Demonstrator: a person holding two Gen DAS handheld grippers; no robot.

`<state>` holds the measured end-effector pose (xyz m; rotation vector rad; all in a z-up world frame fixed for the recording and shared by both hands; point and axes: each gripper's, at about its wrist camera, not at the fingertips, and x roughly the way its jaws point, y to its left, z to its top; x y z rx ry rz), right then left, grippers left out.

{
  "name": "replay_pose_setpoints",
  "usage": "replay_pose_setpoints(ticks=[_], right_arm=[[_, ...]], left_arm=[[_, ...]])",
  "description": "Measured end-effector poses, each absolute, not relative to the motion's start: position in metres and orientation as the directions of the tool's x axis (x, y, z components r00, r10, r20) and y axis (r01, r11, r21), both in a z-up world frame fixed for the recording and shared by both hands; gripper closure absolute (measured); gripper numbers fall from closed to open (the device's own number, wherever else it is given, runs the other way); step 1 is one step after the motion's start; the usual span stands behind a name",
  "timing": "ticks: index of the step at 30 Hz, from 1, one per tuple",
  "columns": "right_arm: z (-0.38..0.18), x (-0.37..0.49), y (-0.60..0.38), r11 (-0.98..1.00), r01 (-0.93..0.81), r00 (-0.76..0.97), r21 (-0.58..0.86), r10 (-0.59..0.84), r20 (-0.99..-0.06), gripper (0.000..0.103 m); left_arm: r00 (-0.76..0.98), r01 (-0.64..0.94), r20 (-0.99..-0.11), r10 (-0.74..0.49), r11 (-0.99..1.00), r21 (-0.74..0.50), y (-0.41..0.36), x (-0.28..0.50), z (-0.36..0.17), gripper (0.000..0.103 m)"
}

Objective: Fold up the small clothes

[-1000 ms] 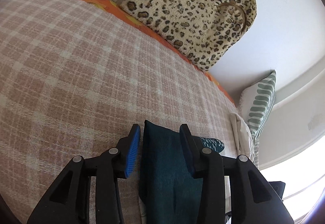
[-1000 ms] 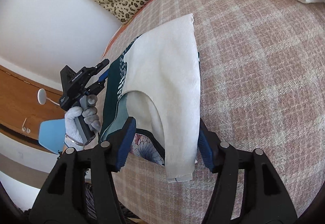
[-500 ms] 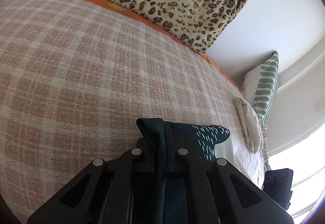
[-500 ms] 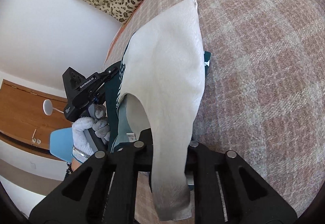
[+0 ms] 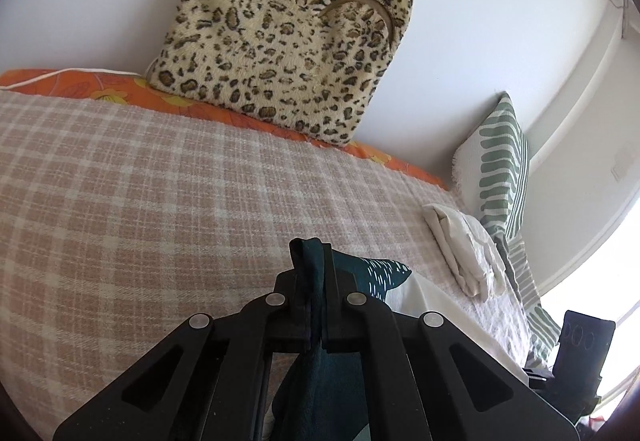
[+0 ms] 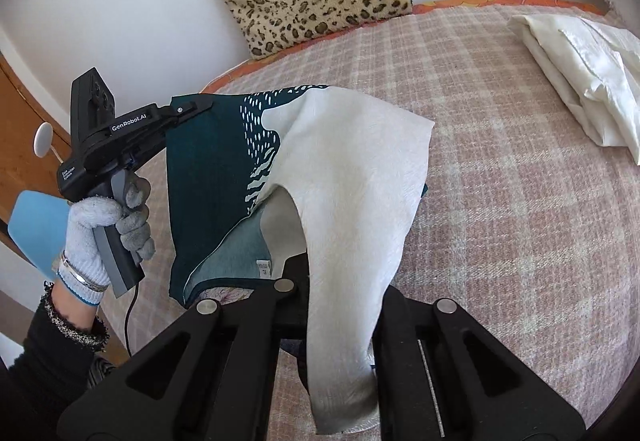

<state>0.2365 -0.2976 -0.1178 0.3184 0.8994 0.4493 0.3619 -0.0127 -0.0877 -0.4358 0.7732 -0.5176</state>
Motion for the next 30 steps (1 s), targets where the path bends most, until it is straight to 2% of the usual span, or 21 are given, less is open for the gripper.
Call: replay_pose_setpoints(ticks=[16, 25, 30], right_arm=[[-0.046, 0.231, -0.376, 0.907, -0.231, 0.687, 0.351, 0.408, -0.602, 0.098], [-0.031, 0.235, -0.452, 0.948, -0.160, 0.748, 0.275, 0.298, -0.593, 0.098], [-0.022, 0.240, -0.499, 0.976, -0.116, 0.787, 0.186, 0.205, -0.582, 0.098]], left_arm=[[0.591, 0.481, -0.403, -0.699, 0.706, -0.520, -0.102, 0.357, -0.007, 0.102], [0.533, 0.567, -0.366, -0.763, 0.643, -0.515, -0.185, 0.378, 0.021, 0.102], [0.503, 0.607, -0.338, -0.795, 0.604, -0.517, -0.236, 0.393, 0.036, 0.102]])
